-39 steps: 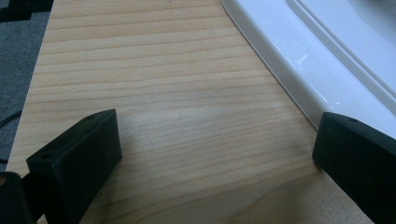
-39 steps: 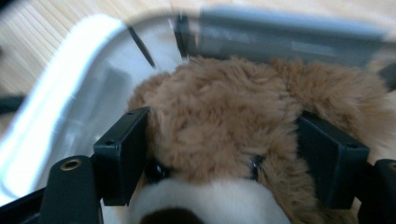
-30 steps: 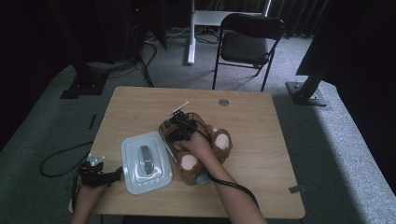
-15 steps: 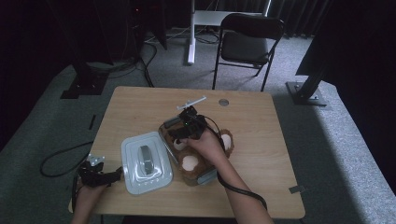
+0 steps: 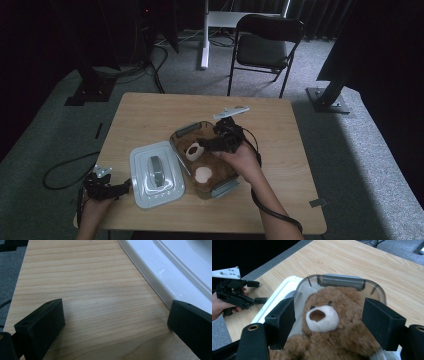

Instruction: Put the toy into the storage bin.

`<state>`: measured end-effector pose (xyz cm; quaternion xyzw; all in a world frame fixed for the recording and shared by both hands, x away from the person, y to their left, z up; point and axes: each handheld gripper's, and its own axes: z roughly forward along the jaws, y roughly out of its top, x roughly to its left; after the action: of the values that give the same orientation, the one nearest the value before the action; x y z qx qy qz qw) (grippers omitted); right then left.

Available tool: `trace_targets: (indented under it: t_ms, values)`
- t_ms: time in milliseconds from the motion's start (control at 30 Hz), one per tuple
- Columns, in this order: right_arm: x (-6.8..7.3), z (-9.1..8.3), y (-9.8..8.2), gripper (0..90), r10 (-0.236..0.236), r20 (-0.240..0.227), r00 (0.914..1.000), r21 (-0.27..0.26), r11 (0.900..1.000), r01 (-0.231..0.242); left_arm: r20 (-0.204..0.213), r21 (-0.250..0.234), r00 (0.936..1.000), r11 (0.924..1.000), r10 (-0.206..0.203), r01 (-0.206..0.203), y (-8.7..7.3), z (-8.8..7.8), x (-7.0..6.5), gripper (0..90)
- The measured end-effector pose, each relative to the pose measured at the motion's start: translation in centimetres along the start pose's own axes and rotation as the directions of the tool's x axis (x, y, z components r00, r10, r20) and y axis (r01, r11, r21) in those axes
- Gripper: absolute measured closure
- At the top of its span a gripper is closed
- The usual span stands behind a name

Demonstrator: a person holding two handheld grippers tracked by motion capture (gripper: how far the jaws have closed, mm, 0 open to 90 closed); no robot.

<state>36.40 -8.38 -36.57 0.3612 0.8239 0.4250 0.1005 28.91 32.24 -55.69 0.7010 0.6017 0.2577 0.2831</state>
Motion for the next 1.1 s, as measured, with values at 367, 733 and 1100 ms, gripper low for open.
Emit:
trace_targets:
  t_ms: [367,733,1100]
  values:
    - [-2.0,-3.3,-2.3,26.0,0.005,0.043,0.999,-0.045,0.999,-0.003,0.0,0.0,1.0,1.0,0.0,0.0,0.0,0.0,0.0,1.8]
    - [-3.7,-7.0,-5.0,31.5,0.048,0.084,0.9953,-0.106,0.994,-0.039,0.0,0.0,1.0,1.0,-0.002,0.002,0.0,0.0,0.0,1.7]
    - [-3.3,-8.4,-8.2,41.9,0.038,0.066,0.9971,-0.082,0.996,-0.032,0.0,0.001,1.0,1.0,0.0,0.0,0.0,0.0,0.0,1.7]
